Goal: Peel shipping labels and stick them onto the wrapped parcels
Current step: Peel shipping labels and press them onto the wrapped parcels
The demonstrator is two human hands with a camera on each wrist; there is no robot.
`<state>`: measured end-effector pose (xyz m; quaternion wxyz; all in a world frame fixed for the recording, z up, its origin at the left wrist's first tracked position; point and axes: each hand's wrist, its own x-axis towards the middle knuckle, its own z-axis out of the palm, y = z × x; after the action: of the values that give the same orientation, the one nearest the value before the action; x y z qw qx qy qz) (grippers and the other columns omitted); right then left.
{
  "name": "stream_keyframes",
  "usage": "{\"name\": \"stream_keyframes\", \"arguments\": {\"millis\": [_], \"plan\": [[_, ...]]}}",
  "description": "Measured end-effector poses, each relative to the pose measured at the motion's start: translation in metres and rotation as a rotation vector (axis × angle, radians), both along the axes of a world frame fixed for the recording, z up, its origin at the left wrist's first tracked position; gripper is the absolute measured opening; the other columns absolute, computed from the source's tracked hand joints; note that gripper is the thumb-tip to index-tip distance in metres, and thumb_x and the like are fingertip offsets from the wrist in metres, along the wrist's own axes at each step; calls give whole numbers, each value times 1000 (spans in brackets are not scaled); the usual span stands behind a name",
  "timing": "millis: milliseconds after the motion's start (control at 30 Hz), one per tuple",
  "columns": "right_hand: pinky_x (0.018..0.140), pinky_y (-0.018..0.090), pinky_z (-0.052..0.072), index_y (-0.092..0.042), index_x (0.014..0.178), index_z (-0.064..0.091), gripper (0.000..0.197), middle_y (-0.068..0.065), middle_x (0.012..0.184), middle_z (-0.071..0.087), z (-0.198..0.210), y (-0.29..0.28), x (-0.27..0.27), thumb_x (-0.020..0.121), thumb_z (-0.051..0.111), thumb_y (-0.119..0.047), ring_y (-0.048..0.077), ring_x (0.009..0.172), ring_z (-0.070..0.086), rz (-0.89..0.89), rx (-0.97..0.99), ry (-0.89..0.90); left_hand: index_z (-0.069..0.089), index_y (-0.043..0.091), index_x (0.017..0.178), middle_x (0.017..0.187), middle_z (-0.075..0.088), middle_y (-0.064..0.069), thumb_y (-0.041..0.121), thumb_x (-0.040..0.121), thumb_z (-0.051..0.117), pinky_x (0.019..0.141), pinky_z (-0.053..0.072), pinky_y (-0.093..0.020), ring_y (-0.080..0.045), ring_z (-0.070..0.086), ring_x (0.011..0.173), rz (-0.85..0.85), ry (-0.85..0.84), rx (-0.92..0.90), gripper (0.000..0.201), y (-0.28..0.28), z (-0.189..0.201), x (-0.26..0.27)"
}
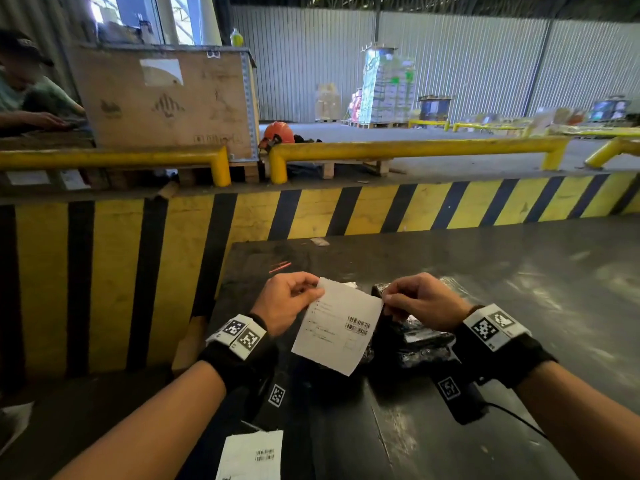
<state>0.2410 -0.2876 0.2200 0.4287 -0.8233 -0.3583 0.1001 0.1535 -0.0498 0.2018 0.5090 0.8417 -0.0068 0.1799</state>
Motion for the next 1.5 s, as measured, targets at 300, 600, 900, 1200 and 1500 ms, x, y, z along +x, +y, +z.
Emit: {"name": "stream_keyframes", "arguments": {"millis": [300, 600, 900, 1200, 1500], "plan": [[55, 16, 44, -27, 69, 62, 23, -9, 60, 63, 0, 0, -10, 90, 58, -18, -2, 49, 55, -42, 4, -180, 66, 11, 101, 91, 66, 5, 10, 88, 61, 70, 54, -11, -4, 64, 83, 25, -15, 36, 14, -4, 4, 5], [50, 14, 43, -23, 69, 58, 24, -10, 58, 59, -8, 21, -23, 90, 57, -12, 1, 47, 51, -114, 237, -242, 73, 16, 91, 79, 65, 7, 25, 80, 71, 66, 47, -10, -2, 58, 69, 258, -208, 177, 14, -38, 10, 5], [51, 8, 40, -18, 68, 63, 22, -7, 58, 60, -14, 34, -31, 88, 59, -8, 0, 51, 54, -186, 349, -268, 74, 8, 93, 84, 73, -9, 15, 86, 64, 74, 58, -27, -13, 69, 75, 18, -29, -310, 14, -70, 10, 1], [51, 9, 42, -22, 69, 60, 21, -9, 60, 61, -18, 28, -33, 88, 59, -12, 0, 55, 57, -203, 294, -317, 72, 6, 101, 91, 73, -9, 13, 89, 60, 76, 58, -29, -18, 68, 79, 66, -60, -140, 19, -76, 6, -3], [59, 24, 46, -28, 69, 58, 23, -11, 63, 61, -32, 12, -31, 90, 56, -20, 2, 55, 54, -301, 263, -280, 74, 10, 95, 85, 73, -2, 17, 83, 68, 74, 55, -22, -13, 67, 73, 265, -204, -2, 15, -70, -2, -7]]}}
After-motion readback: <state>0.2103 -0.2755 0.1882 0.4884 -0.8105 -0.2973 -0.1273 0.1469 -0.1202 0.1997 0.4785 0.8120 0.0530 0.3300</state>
